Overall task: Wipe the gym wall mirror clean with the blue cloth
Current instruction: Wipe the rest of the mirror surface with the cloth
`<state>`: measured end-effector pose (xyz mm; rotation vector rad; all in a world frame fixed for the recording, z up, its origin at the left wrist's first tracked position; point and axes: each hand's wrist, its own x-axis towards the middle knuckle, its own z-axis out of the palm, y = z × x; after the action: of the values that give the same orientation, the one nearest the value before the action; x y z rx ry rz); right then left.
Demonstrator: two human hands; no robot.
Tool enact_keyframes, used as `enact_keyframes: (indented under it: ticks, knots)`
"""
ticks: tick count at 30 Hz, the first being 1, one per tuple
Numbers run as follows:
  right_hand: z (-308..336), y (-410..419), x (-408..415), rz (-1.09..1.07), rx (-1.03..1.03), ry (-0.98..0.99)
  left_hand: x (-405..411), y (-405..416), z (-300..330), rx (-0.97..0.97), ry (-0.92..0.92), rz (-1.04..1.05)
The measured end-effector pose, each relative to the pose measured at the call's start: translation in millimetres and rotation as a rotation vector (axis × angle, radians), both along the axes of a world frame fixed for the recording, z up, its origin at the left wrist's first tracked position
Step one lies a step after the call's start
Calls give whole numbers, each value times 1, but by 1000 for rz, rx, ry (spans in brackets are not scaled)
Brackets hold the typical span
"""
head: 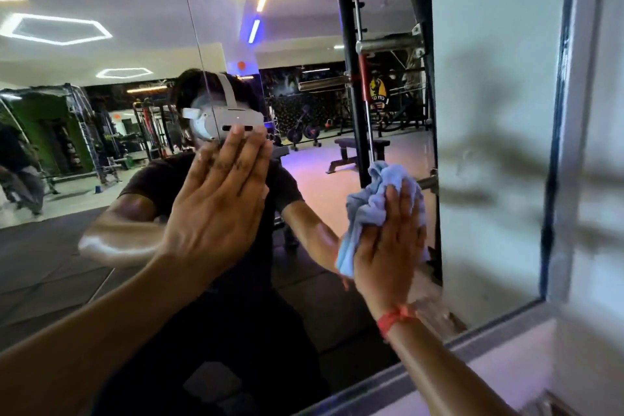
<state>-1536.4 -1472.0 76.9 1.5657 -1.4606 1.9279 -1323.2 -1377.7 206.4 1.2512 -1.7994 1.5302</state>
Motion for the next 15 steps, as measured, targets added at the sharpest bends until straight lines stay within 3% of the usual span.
enact_keyframes:
  ticks: [1,2,4,6,8,10,13,14,15]
  knots:
    - [2,9,25,39,21,-159,-4,-3,-7,4,-22,2]
    - [-2,20,51,66,18,-189,-7,-5,-11,4,-20,5]
    - [-41,44,84,126,-15,150,-10,-6,-15,20,16,13]
    - [-90,44,64,189,-111,554,-12,-7,-18,36,-1,16]
    - [-127,29,18,145,-148,682,-14,-7,-25,69,-76,14]
    - [-142,13,-16,17,-22,478,-18,-8,-35,106,-127,15]
    - [-116,12,-1,0,180,-365,-24,-10,-48,126,-146,21]
    - [-103,19,21,27,174,-505,-26,-12,-52,123,-154,14]
    - [-98,30,45,56,159,-492,-27,-13,-55,119,-163,8]
